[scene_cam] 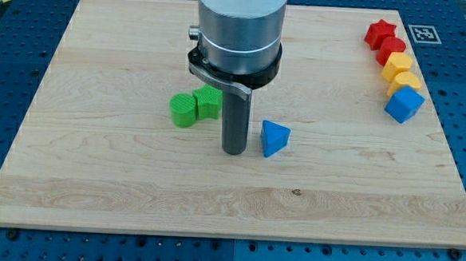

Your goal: Move the triangle towards the cube

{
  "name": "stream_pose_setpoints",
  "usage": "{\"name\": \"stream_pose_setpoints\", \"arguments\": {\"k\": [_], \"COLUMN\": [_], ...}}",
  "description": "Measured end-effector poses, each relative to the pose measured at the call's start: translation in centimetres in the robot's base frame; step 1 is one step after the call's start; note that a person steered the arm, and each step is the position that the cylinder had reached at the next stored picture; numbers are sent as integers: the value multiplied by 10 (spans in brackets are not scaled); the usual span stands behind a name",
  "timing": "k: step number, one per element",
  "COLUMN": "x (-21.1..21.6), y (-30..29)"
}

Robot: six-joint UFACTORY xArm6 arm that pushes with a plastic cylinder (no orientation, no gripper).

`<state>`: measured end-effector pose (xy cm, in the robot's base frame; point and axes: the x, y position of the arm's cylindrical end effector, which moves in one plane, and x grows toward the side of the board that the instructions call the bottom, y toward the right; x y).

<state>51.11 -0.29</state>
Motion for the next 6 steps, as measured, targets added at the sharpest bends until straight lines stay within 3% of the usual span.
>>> {"name": "stream_pose_setpoints", "arguments": {"k": [3,6], "x": [0,-4], "y": [54,64]}}
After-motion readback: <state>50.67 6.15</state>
